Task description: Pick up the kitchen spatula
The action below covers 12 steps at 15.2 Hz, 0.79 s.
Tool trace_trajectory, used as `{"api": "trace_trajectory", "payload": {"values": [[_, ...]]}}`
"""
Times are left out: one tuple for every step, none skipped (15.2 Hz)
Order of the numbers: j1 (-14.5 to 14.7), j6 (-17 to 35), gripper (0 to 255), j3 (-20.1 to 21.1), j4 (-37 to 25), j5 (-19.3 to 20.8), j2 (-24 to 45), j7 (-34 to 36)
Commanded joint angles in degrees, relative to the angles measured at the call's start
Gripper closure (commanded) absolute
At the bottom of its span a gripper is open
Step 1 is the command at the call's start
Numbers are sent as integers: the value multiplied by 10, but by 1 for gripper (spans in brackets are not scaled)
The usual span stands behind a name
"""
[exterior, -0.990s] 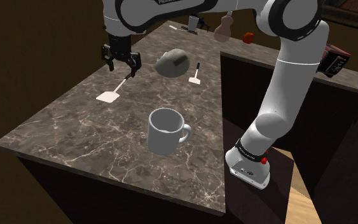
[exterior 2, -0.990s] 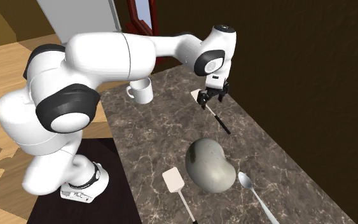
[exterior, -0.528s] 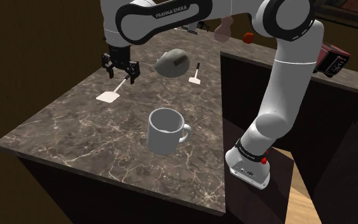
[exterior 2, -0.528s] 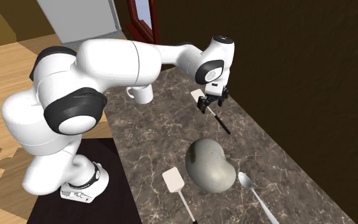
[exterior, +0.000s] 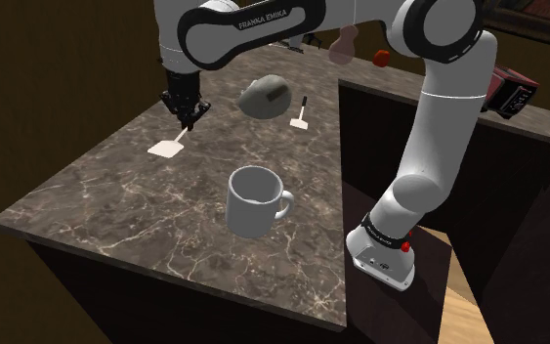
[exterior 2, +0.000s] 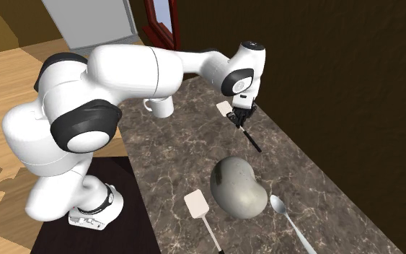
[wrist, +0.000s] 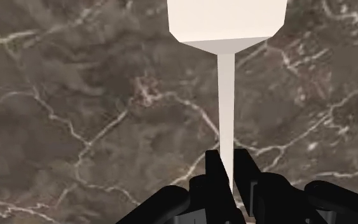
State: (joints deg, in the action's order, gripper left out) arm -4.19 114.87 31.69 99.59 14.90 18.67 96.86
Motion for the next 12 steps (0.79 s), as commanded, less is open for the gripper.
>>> {"api": "trace_trajectory", "payload": {"values": [[0,0,255,0,0,0,0,0],[0,0,255,0,0,0,0,0],[0,1,255,0,1,0,0,0],[-1,-6,255,1,-4,-2,-3,-2],[-1,-12,255,1,-9,-4,-5,-3],[-1,-19,255,2,-13,-6,-7,-5],[-1,-26,255,3,-18,-7,-9,-6],[-1,-33,255,3,-23,-9,-11,-8],[-1,-39,255,4,-29,-11,-13,-9],[-1,-46,255,5,-34,-12,-15,-10],[-1,-53,255,5,-40,-13,-17,-12],[-1,-60,255,6,-46,-15,-19,-13]]}}
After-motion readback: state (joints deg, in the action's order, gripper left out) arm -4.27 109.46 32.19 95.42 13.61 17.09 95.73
